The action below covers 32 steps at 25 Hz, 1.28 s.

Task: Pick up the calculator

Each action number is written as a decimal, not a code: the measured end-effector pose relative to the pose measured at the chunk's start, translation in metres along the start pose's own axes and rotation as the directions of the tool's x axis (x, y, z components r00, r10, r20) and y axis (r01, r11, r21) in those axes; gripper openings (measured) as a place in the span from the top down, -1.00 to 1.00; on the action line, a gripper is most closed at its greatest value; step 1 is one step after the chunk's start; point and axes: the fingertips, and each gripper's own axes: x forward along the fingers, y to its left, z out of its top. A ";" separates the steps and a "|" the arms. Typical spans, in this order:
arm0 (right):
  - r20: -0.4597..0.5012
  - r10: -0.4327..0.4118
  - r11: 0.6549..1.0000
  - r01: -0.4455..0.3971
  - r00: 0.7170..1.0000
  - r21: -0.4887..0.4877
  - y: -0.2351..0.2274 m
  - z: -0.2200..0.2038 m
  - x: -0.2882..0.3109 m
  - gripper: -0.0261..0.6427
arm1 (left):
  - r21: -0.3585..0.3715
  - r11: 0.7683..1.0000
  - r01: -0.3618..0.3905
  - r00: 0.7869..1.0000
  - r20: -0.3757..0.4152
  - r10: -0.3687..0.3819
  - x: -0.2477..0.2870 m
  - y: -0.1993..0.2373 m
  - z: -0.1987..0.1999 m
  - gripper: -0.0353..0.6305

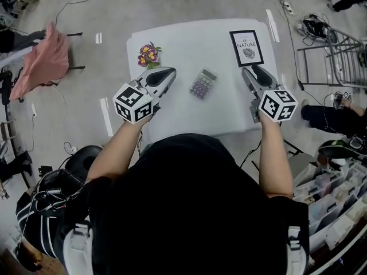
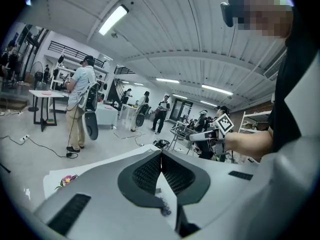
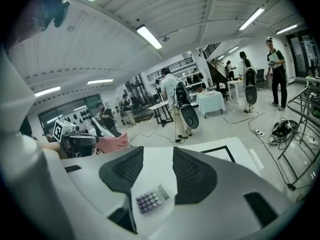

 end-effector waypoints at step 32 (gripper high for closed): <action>-0.560 0.259 0.956 -0.292 0.787 0.030 -0.036 -0.166 0.165 0.41 | -0.142 0.989 -0.038 0.982 -0.188 0.011 0.045 0.020 -0.166 0.83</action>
